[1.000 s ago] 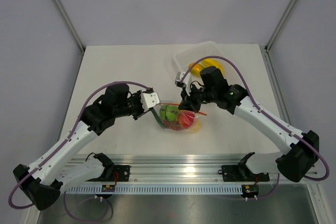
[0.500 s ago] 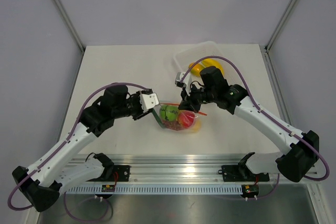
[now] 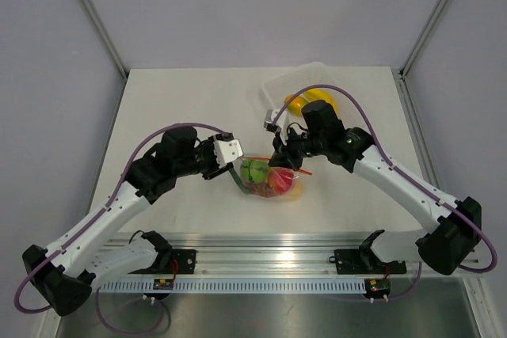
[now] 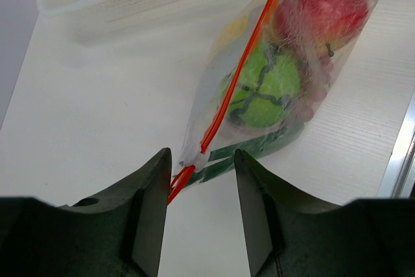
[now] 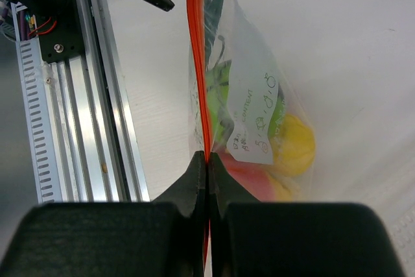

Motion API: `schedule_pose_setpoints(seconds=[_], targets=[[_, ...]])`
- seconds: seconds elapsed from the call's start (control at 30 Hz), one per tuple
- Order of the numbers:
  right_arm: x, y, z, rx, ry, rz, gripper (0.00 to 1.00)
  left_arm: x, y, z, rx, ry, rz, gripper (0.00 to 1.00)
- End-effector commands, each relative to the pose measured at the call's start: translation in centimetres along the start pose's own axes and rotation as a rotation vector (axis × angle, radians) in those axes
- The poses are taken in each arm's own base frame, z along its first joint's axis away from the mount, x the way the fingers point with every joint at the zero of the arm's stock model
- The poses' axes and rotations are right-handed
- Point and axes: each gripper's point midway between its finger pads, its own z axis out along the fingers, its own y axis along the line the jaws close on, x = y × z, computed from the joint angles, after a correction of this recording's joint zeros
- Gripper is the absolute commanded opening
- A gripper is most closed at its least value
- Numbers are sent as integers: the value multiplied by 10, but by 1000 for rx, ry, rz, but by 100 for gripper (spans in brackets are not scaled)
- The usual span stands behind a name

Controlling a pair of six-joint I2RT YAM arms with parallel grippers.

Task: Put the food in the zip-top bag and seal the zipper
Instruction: Adjust the zipper food storage bag at the center of the board.

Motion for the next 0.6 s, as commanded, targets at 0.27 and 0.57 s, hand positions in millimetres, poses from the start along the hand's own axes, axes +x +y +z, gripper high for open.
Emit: schedule_pose_setpoints(seconds=[0.27, 0.57], targets=[[-26, 4, -5, -13, -70, -32, 0, -12, 10, 0, -27, -36, 45, 23], [-26, -13, -14, 89, -72, -31, 0, 3, 3, -9, -29, 9, 43, 0]])
